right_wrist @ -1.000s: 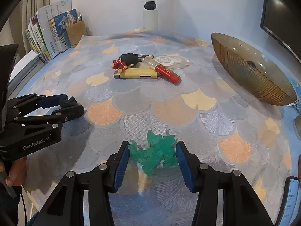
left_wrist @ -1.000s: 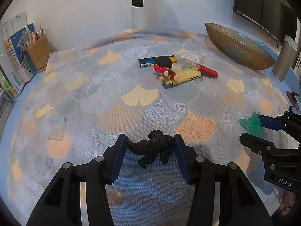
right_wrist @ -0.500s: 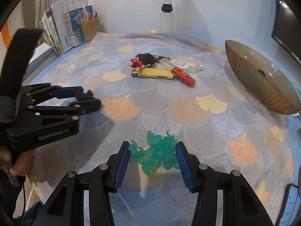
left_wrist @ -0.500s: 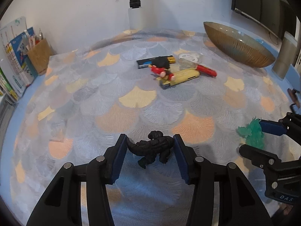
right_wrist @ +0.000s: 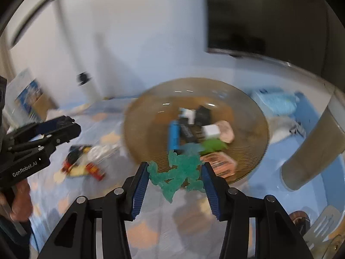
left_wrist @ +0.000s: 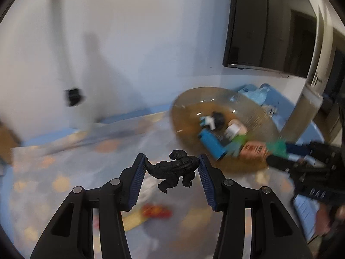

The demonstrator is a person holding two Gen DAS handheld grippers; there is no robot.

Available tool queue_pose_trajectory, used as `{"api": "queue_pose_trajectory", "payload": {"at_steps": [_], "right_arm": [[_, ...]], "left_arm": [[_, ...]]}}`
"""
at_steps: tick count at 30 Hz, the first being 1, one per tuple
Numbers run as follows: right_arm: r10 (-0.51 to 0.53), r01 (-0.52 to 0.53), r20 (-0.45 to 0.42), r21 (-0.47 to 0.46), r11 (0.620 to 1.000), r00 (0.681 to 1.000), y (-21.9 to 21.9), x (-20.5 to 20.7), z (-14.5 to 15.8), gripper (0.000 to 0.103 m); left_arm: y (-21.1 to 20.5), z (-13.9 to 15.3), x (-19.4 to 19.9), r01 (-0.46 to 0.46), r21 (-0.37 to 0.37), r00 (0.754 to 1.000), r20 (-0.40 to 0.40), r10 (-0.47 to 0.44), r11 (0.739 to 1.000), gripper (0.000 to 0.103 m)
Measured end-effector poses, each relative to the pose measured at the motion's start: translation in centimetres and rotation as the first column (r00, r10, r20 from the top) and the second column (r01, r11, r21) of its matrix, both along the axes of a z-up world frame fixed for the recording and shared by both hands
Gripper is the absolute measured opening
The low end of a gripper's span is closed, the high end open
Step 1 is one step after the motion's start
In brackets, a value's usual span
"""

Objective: Organize rigid objects
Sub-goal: 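Carry the dinosaur and green toy over the amber bowl and open both tools, then withdraw both tools from the bowl back over the pile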

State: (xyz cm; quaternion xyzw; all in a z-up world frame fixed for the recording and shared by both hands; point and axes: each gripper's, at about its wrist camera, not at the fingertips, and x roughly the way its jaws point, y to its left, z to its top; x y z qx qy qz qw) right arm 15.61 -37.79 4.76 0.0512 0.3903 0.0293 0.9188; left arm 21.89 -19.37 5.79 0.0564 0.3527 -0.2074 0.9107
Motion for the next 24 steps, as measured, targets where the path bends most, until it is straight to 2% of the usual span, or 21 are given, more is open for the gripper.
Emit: {"api": "queue_pose_trajectory", "payload": {"at_steps": [4,7,9,10,11,12,18,24], "right_arm": [[0.015,-0.013,-0.060,0.046,0.999,0.998,-1.8,2.1,-0.9,0.049],[0.025,-0.025,-0.087,0.005,1.000,0.996,-1.6,3.0,-1.6,0.049],[0.025,-0.025,-0.100,0.011,1.000,0.995,-1.9,3.4,-1.9,0.050],[0.017,-0.016,-0.109,0.013,1.000,0.994,-2.0,3.5,-2.0,0.056],[0.007,-0.005,-0.106,0.017,1.000,0.994,-2.4,3.6,-2.0,0.064],[-0.002,0.004,-0.091,0.021,1.000,0.996,-2.6,3.4,-1.7,0.064],[-0.028,0.029,-0.007,0.089,0.996,1.000,-3.7,1.0,1.2,0.064],[0.075,-0.078,0.030,0.093,0.993,0.997,1.5,-1.3,2.6,0.065]], "left_arm": [[-3.1,-1.6,2.3,0.018,-0.005,0.999,-0.046,-0.018,1.000,0.046],[-4.6,-2.6,2.8,0.023,0.005,0.998,-0.060,-0.023,1.000,0.047],[-5.1,-3.0,3.0,0.028,0.005,0.998,-0.063,-0.028,1.000,0.048],[-5.2,-3.1,2.9,0.032,-0.002,0.997,-0.066,-0.032,0.999,0.054],[-5.1,-3.2,2.9,0.036,-0.008,0.996,-0.077,-0.037,0.999,0.069],[-4.9,-3.1,2.8,0.033,-0.013,0.996,-0.079,-0.034,0.999,0.072],[0.0,-0.3,1.1,-0.021,-0.075,0.999,-0.031,0.019,0.997,0.072],[7.2,1.1,-2.1,-0.141,-0.090,0.990,0.007,0.142,0.986,0.072]]}}
